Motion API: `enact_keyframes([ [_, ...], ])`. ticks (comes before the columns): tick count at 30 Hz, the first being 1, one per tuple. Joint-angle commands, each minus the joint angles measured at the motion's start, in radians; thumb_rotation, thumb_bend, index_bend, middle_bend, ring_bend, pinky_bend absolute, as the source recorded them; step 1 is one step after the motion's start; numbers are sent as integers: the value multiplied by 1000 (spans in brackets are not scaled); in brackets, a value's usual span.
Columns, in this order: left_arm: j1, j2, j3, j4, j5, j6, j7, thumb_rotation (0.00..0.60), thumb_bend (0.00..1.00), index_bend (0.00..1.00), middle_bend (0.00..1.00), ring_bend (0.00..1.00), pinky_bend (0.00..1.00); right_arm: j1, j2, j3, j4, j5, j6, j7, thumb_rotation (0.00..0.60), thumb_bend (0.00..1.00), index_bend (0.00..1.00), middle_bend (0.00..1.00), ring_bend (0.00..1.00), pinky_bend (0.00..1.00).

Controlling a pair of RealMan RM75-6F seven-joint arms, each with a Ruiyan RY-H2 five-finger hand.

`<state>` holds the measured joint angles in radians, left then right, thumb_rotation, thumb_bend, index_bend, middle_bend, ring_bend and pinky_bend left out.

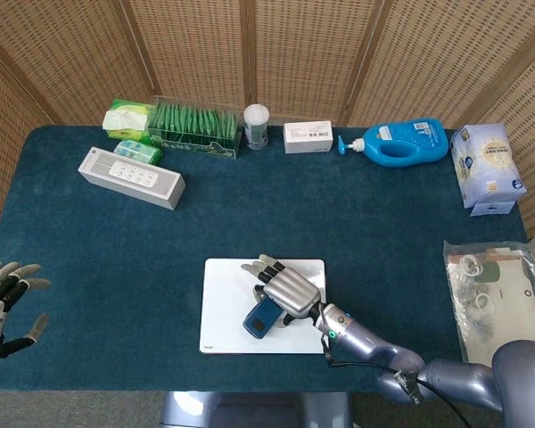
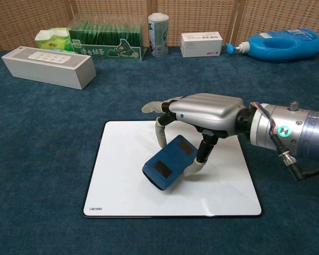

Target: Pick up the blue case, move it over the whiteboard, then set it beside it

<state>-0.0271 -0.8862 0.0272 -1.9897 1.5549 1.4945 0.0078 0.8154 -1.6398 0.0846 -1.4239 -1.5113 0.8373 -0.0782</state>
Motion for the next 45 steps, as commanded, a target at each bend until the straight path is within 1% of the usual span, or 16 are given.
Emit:
enact_keyframes([
  [1, 1, 0, 0, 1, 0, 0, -1, 600, 455, 306, 212, 133, 18, 9, -22, 6, 24, 10, -4, -15, 600, 41, 648, 0, 0, 0],
  [9, 1, 2, 0, -1, 4, 2, -3, 600, 455, 306, 212, 134, 17, 19, -57, 3, 69, 34, -18, -41, 600, 42, 648, 0, 0, 0],
  [19, 3, 3, 1, 0, 9, 5, -4, 600, 456, 306, 212, 133, 17, 6, -40, -12, 66, 57, -16, -52, 600, 42, 649, 0, 0, 0],
  [24, 1, 2, -1, -3, 15, 6, 0, 600, 456, 304, 212, 133, 17, -8, -15, -23, 49, 63, -5, -61, 600, 42, 649, 0, 0, 0],
  [33, -15, -10, -6, -3, 18, -15, 6, 600, 455, 304, 211, 133, 18, -45, 82, -40, -25, 78, 27, -88, 600, 41, 648, 0, 0, 0],
  [40, -18, -17, -7, 2, 19, -17, 4, 600, 456, 304, 212, 133, 17, -44, 105, -25, -48, 91, 30, -91, 600, 41, 648, 0, 0, 0],
  [45, -11, -15, -4, 12, 12, -11, -8, 600, 455, 304, 211, 133, 17, -9, 68, 2, -33, 108, -8, -95, 600, 41, 648, 0, 0, 0],
])
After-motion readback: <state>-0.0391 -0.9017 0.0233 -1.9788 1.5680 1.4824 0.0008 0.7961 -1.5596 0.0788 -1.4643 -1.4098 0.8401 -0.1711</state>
